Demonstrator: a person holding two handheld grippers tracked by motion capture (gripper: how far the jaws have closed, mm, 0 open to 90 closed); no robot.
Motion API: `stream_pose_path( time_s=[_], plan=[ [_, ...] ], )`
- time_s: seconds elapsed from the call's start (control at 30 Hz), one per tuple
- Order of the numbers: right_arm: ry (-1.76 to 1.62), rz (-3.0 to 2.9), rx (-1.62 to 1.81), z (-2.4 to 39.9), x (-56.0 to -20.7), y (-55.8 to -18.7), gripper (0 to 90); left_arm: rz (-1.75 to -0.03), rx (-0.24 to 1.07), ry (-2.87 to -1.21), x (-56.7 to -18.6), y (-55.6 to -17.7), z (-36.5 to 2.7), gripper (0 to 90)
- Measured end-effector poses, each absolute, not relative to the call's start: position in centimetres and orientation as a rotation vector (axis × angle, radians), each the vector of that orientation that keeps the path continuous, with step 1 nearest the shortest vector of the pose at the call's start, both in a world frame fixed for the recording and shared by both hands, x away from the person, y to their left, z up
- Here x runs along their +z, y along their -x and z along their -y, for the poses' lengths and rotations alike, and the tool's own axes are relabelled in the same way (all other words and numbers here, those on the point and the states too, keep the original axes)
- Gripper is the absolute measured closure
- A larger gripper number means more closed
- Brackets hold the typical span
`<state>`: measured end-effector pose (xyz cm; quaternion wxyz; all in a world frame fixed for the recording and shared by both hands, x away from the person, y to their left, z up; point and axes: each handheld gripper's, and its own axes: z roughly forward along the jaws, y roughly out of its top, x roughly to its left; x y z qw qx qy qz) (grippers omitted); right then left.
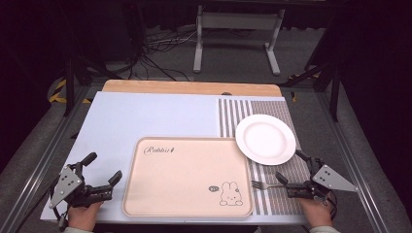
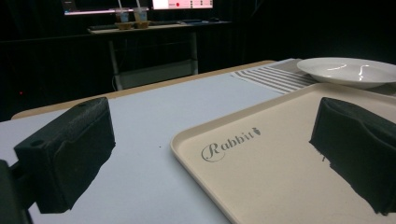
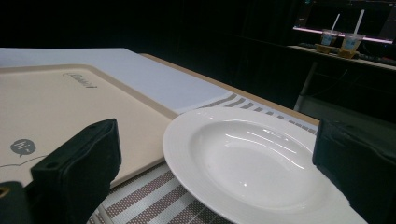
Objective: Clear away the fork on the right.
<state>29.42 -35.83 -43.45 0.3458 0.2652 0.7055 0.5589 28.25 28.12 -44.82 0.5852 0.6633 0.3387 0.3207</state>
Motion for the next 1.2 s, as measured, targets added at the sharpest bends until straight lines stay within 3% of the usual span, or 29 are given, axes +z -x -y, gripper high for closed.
stream_pose_path(
  time_s=[0.53,1.0,1.2],
  plan=[
    [-0.679,-1.853,1.459,35.8,-43.3,-29.5,2.1,-0.792,0.753,-1.54,-44.6,-28.1,-28.1,0.5],
    [-0.601,-2.185,1.304,34.6,-38.6,-31.4,5.1,-0.794,0.755,-1.534,-44.6,-27.9,-28.2,0.5],
    [-0.571,-2.319,1.195,34.0,-38.5,-32.3,5.2,-0.798,0.759,-1.529,-44.5,-27.8,-28.3,0.5]
  ],
)
